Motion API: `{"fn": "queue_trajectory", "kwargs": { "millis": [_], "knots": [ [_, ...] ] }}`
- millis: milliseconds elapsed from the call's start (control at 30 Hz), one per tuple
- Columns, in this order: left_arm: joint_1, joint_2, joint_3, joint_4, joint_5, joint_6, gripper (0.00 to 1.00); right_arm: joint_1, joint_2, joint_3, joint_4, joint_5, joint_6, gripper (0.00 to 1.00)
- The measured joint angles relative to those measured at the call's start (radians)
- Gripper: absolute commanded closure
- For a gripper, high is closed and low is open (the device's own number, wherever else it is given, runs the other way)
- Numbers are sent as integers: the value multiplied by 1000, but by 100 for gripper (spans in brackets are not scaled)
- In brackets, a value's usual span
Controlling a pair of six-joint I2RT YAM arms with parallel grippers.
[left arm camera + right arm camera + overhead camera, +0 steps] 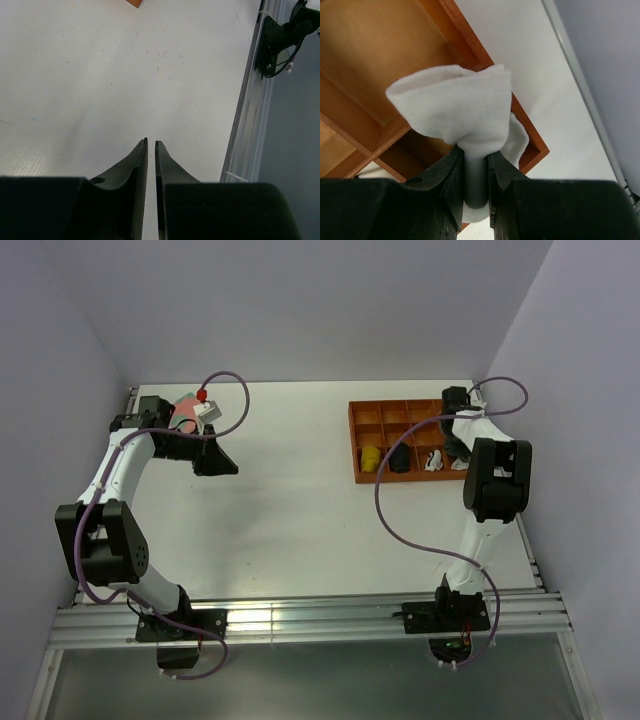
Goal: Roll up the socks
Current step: Place the sock in the storage box.
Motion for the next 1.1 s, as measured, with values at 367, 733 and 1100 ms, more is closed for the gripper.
{"fn": "queue_trajectory", "kwargs": {
  "millis": [367,733,1100],
  "knots": [
    [0,0,0,0,-14,-5,83,-40,3,11,-45,-176,13,100],
    [0,0,0,-9,-29,-4,83,-80,6,11,-82,-308,47,100],
    [-2,-3,1,-8,-34,-11,83,-87,8,8,-79,-315,66,71]
  ]
}}
